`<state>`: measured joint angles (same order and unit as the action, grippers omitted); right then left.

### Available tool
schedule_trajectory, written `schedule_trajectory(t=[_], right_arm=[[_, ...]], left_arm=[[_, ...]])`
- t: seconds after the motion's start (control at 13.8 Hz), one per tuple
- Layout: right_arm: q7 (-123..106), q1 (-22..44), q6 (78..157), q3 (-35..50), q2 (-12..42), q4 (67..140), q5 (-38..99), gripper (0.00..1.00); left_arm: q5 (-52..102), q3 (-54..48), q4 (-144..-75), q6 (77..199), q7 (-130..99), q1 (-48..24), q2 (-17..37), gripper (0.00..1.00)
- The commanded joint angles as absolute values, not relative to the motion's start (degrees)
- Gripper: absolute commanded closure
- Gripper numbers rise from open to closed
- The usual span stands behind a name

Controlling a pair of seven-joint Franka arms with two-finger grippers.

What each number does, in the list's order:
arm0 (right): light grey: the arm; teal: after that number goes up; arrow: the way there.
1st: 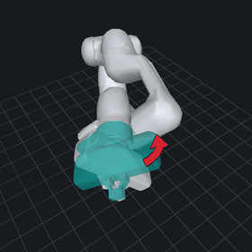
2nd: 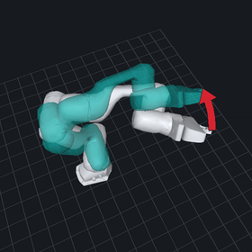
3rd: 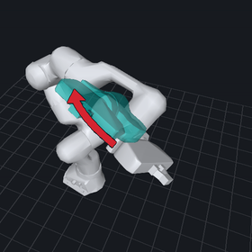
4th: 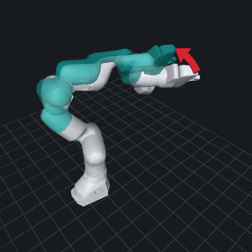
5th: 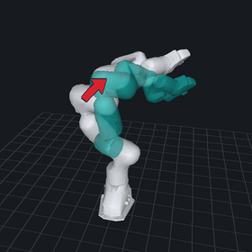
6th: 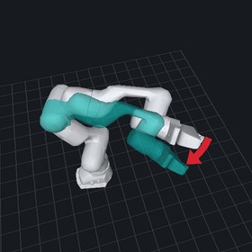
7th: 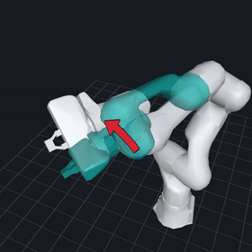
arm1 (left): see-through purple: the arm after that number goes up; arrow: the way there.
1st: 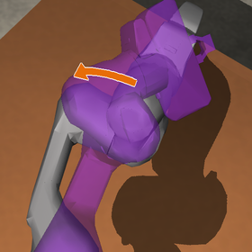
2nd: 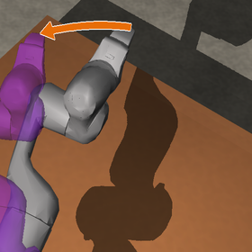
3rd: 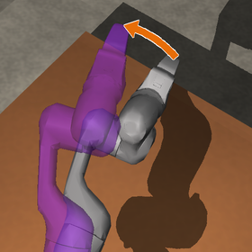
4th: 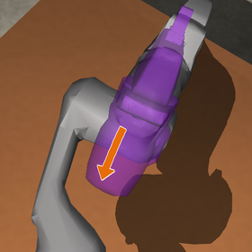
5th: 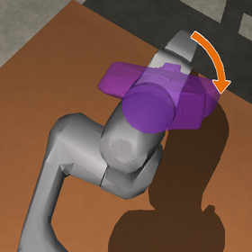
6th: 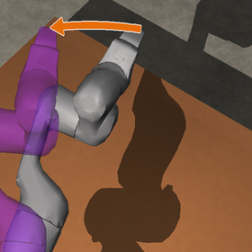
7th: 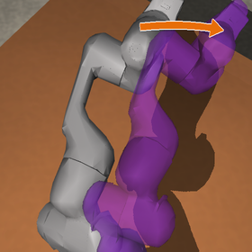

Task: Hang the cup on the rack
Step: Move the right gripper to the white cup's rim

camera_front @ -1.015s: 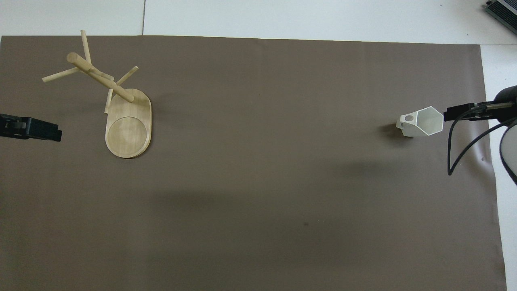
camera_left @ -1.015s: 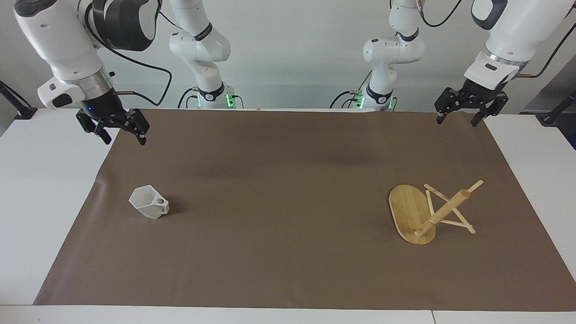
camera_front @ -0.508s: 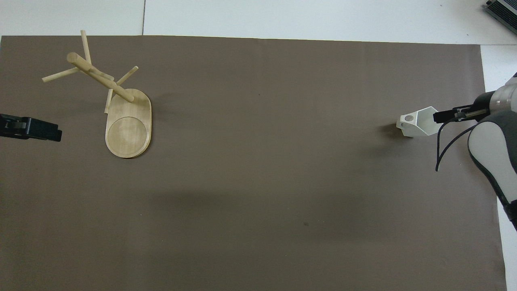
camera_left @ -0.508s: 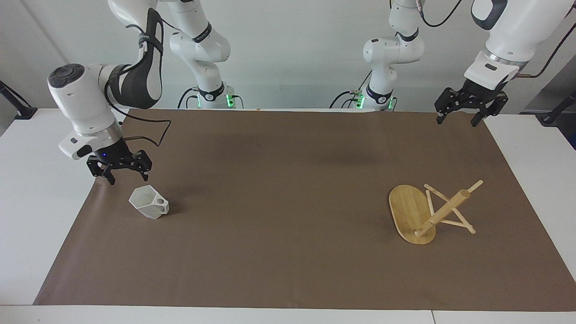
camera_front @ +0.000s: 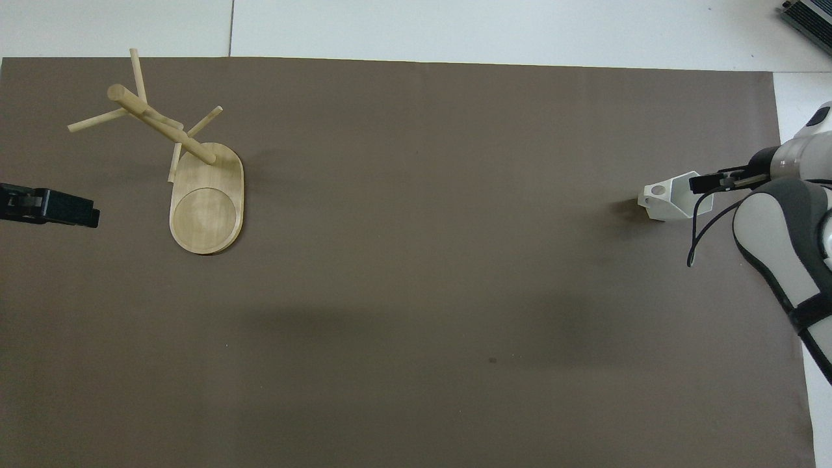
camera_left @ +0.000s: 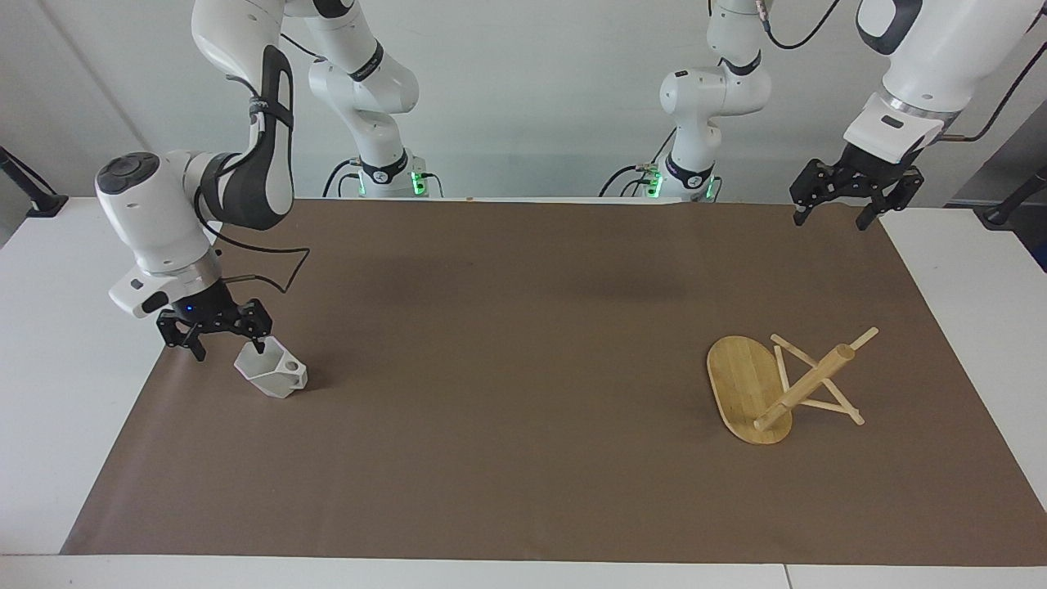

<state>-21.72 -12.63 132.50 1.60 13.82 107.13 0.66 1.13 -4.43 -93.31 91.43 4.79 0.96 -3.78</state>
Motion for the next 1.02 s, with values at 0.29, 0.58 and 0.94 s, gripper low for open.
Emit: schedule_trajectory(t=[0.29, 0.58, 0.94], right_arm=[[-22.24, -13.54, 136.67, 2.02, 15.12, 110.3, -0.26, 0.0], [-21.19, -14.15, 136.14, 2.02, 14.94, 111.0, -0.09, 0.0], [-17.5, -15.12, 135.62, 2.02, 14.5, 111.97, 0.26, 0.0]], left_arm=[[1.67, -3.96, -95.01, 91.85, 4.31, 0.62, -5.27, 0.0], [1.67, -3.96, -95.01, 91.85, 4.31, 0.62, -5.27, 0.0], [1.67, -3.96, -95.01, 91.85, 4.31, 0.62, -5.27, 0.0]])
